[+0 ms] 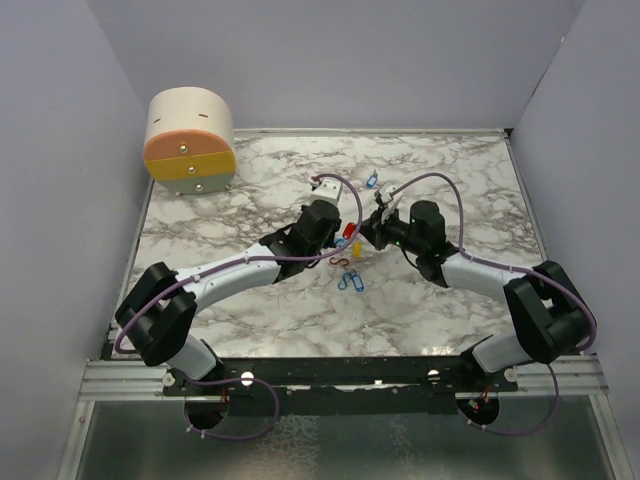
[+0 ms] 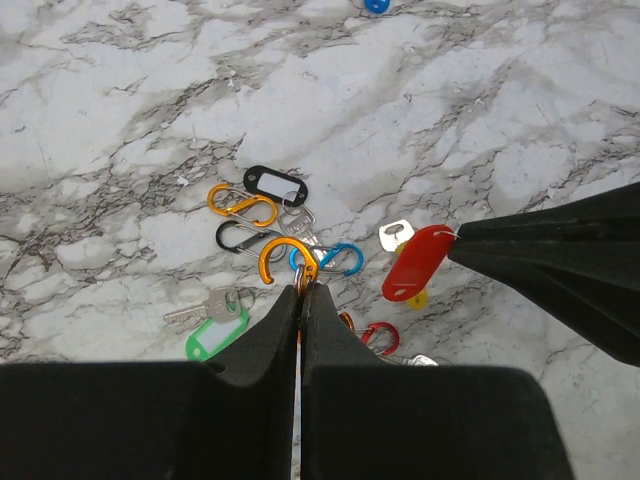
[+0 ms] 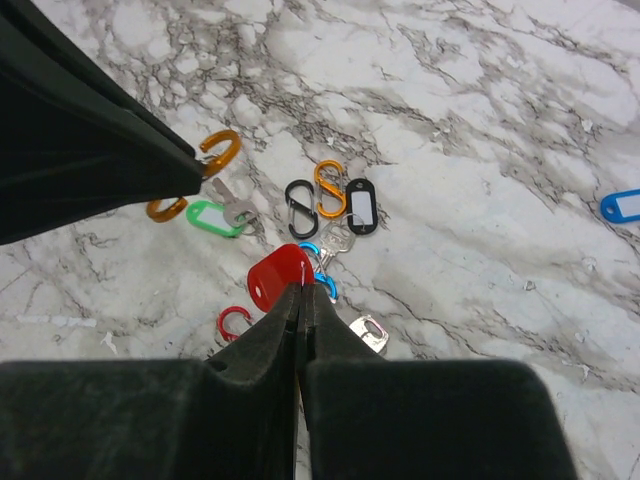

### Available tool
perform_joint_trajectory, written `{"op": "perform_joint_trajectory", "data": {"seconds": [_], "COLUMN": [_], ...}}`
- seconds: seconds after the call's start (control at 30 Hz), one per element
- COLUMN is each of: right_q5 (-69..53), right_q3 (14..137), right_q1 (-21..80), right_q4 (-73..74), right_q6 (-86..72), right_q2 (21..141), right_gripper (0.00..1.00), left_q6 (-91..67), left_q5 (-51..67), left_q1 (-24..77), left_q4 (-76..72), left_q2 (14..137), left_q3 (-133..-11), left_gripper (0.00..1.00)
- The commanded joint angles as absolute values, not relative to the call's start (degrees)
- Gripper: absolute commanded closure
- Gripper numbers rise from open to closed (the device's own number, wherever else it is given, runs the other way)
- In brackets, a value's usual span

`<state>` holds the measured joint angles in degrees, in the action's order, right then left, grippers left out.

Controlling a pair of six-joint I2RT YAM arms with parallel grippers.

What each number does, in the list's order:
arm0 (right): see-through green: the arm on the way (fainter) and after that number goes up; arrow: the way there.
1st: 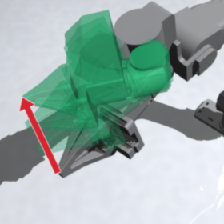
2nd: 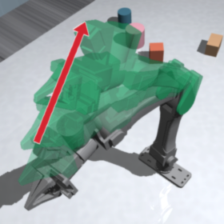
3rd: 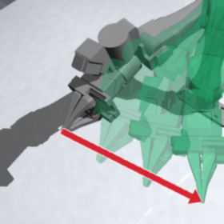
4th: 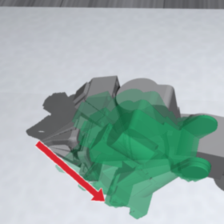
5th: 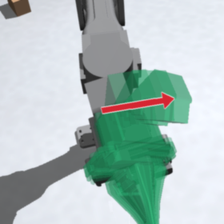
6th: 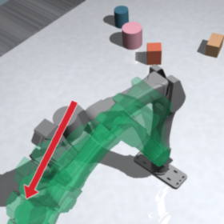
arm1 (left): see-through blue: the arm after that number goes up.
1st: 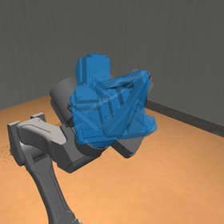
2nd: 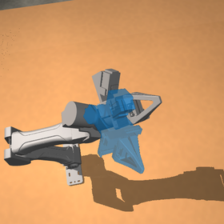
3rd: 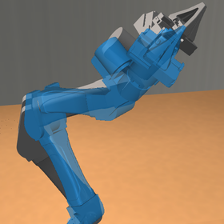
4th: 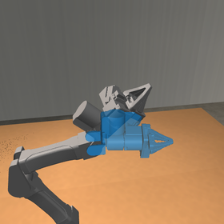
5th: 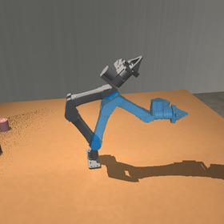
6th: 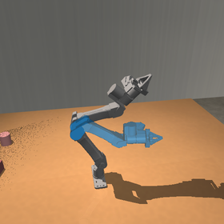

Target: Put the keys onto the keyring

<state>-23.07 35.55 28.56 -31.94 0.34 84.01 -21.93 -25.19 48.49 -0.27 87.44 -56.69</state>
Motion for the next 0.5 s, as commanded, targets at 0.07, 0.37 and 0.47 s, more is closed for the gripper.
{"op": "perform_joint_trajectory", "data": {"seconds": [0.07,0.37,0.47], "right_q5": [-18.80,-10.23,-7.97], "right_q3": [40.74,47.41,49.15], "right_q1": [28.92,28.91,28.92], "right_q4": [-23.67,-14.06,-11.83], "right_q6": [-0.98,-7.40,-8.97], "right_q2": [87.30,93.46,95.09], "right_gripper": [0.99,0.99,0.99], "left_q6": [-22.22,-22.00,-21.97], "left_q5": [-24.54,-24.74,-24.86], "left_q1": [48.40,48.42,48.41], "left_q4": [0.76,1.01,1.05], "left_q2": [83.38,82.22,81.81], "left_q3": [-56.22,-55.52,-55.29], "left_gripper": [1.00,1.00,1.00]}}
